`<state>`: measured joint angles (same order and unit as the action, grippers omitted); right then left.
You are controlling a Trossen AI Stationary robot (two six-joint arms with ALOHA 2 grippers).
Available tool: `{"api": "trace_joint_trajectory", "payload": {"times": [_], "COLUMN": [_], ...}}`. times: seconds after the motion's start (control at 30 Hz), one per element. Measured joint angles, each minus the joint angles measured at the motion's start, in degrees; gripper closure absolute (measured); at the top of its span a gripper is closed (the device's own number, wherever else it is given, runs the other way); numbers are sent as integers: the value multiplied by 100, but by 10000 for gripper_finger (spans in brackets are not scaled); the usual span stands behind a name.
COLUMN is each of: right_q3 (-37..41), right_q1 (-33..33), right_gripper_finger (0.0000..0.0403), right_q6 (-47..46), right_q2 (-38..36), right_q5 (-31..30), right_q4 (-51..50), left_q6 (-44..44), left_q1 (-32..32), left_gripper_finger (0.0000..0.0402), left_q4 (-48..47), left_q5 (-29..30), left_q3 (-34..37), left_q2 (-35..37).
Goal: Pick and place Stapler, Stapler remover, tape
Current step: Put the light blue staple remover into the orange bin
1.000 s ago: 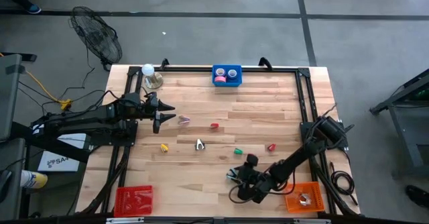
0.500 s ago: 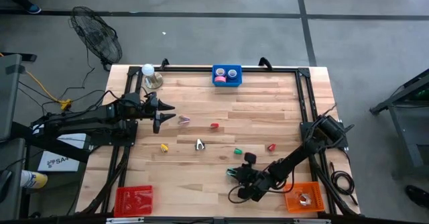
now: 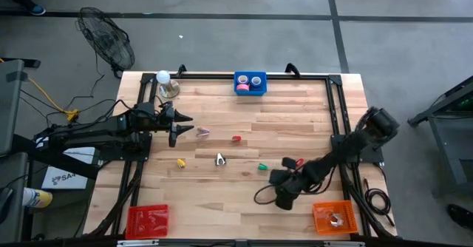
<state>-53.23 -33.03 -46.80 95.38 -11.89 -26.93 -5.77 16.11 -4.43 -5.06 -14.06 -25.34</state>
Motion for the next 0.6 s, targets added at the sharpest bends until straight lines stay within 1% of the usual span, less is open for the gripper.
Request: {"api": "trace_joint_trajectory", "payload": {"times": [0.17,0.37,0.47,0.6], "right_q3": [-9,-17,-20,-22], "right_q1": [1,-5,-98,-365], "right_gripper_finger": [319,319,319,319], "right_q6": [-709,-1730,-2294,-3124], "right_q2": [-892,-1829,-2094,-2158], "right_q5": [805,1786,2239,2825], "right_q4": [-776,-1242,-1357,-1442], "left_q6": [101,104,104,104], "left_q1": [-1,0,1,1], "left_gripper_finger": [241,241,241,241], "left_q4": [-1,-9,-80,-225], "left_q5": [0,4,4,7], "left_q3": [0,0,0,0], "left_q2": [-2,-2,-2,-3]}}
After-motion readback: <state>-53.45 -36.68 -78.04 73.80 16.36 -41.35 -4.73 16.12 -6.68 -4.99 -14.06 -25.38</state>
